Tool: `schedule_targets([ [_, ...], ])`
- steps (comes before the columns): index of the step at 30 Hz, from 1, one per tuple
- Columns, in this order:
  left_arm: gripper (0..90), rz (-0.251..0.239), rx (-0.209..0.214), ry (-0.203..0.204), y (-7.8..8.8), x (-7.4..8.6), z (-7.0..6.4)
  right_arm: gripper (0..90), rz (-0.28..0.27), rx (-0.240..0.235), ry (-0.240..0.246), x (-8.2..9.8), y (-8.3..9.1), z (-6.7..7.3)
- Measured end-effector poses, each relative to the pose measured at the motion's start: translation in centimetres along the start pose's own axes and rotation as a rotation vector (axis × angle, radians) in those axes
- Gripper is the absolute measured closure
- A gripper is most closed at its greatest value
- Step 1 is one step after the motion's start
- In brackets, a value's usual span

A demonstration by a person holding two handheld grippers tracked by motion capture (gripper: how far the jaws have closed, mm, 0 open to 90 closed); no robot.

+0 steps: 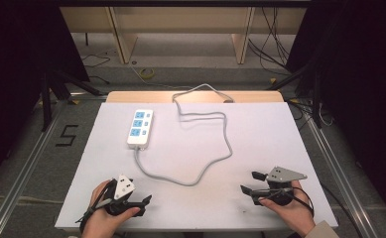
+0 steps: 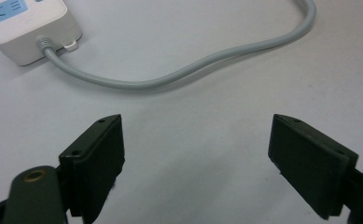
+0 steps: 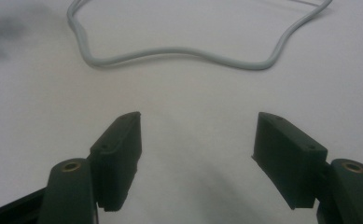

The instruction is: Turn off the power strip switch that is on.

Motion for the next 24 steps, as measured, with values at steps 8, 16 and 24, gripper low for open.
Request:
schedule_targets([
  [8,30.8,0.006,-0.028,0.005,0.3,-0.1,0.3,33.0,-0.003,0.001,0.003,0.0,0.1,0.1],
  [16,82.9,0.048,-0.066,-0.003,0.7,-0.2,1.2,33.1,-0.004,0.002,0.006,0.0,0.1,0.1],
  [24,89.4,0.057,-0.068,0.011,0.6,-0.5,1.5,33.1,0.0,0.004,0.011,0.0,0.0,0.1],
])
Point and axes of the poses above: each handheld gripper's, and its own axes: y roughly backward along the jaws, x roughly out of its underside, z roughly to its left, the point moved 4 cm from there along -y, roughly forward along the jaws, and after that the axes turned 14 degrees about -z, right-handed, at the moved point
